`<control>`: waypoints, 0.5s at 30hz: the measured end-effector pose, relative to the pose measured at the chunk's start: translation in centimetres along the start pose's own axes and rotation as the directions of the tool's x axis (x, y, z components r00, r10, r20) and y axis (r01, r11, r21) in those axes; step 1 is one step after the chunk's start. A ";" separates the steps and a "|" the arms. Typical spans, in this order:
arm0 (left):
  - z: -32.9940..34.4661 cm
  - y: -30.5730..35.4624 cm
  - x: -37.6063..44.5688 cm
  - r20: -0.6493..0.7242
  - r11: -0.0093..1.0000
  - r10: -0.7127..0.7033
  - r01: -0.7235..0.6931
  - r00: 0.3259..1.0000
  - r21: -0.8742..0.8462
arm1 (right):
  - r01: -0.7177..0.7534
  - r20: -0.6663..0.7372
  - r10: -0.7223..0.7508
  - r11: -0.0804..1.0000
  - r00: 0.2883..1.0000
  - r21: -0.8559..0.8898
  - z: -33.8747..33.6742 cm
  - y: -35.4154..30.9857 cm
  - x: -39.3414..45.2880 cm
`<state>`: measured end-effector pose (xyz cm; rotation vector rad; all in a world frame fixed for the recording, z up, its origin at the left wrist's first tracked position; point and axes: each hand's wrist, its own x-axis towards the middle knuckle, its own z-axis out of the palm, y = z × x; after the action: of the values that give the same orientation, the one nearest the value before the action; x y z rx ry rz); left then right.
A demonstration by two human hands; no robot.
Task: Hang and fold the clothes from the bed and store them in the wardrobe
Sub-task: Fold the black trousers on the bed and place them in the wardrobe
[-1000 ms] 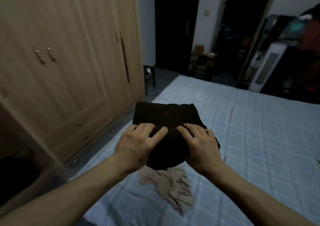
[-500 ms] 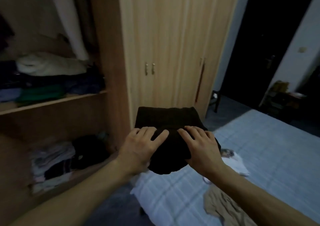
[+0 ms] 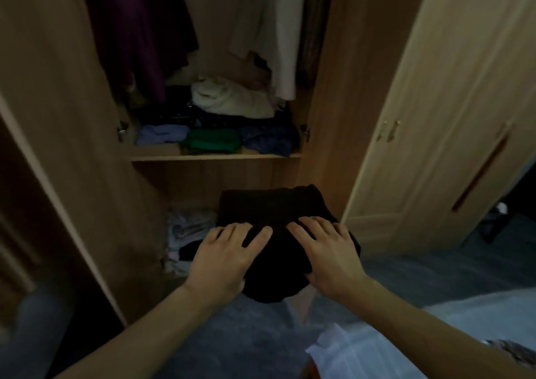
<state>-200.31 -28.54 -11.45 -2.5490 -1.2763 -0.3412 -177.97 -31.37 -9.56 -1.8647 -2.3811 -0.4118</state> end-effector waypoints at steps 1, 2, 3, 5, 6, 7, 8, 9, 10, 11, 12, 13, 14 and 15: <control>0.5 -0.9 0.2 0.014 1.000 -0.029 0.029 0.999 0.004 | 0.022 0.005 -0.022 1.000 1.000 0.011 0.7 -0.2 1.5; 1.0 -1.6 0.5 0.036 0.998 -0.058 0.057 0.998 0.006 | 0.044 0.015 -0.044 0.999 0.999 0.022 1.4 -0.4 3.0; 1.5 -2.4 0.9 0.060 0.996 -0.084 0.084 0.995 0.012 | 0.067 0.024 -0.068 0.997 0.997 0.036 2.2 -0.3 4.4; 2.7 -3.7 2.1 0.101 0.991 -0.130 0.126 0.986 0.040 | 0.114 0.030 -0.116 0.991 0.993 0.071 4.0 0.1 7.3; 3.2 -4.2 2.9 0.115 0.988 -0.147 0.142 0.982 0.056 | 0.133 0.037 -0.137 0.987 0.990 0.090 5.0 0.4 8.6; 3.8 -4.7 3.7 0.128 0.985 -0.165 0.157 0.978 0.069 | 0.152 0.043 -0.157 0.982 0.987 0.110 5.9 0.8 9.9; 4.1 -5.2 4.6 0.148 0.981 -0.186 0.176 0.971 0.083 | 0.170 0.043 -0.177 0.977 0.983 0.125 6.8 1.3 11.2; 4.4 -5.6 5.5 0.169 0.976 -0.210 0.195 0.963 0.098 | 0.186 0.041 -0.194 0.973 0.980 0.136 7.5 1.7 12.4; 4.7 -6.0 6.4 0.191 0.970 -0.234 0.216 0.953 0.109 | 0.203 0.041 -0.211 0.968 0.977 0.147 8.2 2.1 13.7; 5.0 -6.5 7.1 0.205 0.965 -0.255 0.236 0.945 0.114 | 0.219 0.041 -0.228 0.963 0.973 0.158 8.7 2.4 15.0; 5.4 -6.9 7.8 0.211 0.960 -0.275 0.255 0.938 0.115 | 0.236 0.038 -0.246 0.957 0.969 0.169 9.3 2.6 16.3; 5.7 -7.4 8.3 0.218 0.954 -0.295 0.276 0.930 0.117 | 0.257 0.029 -0.266 0.949 0.964 0.182 9.8 2.7 17.5; 6.0 -7.9 8.7 0.228 0.947 -0.318 0.296 0.920 0.125 | 0.276 0.020 -0.285 0.942 0.958 0.193 10.2 2.8 18.6; 6.2 -8.4 9.1 0.235 0.939 -0.339 0.315 0.911 0.137 | 0.294 0.013 -0.303 0.935 0.953 0.197 10.7 2.7 19.7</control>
<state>-201.25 -14.80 -13.21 -2.3498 -1.7775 -0.0092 -179.28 -9.42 -14.79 -1.4492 -2.6335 -0.1535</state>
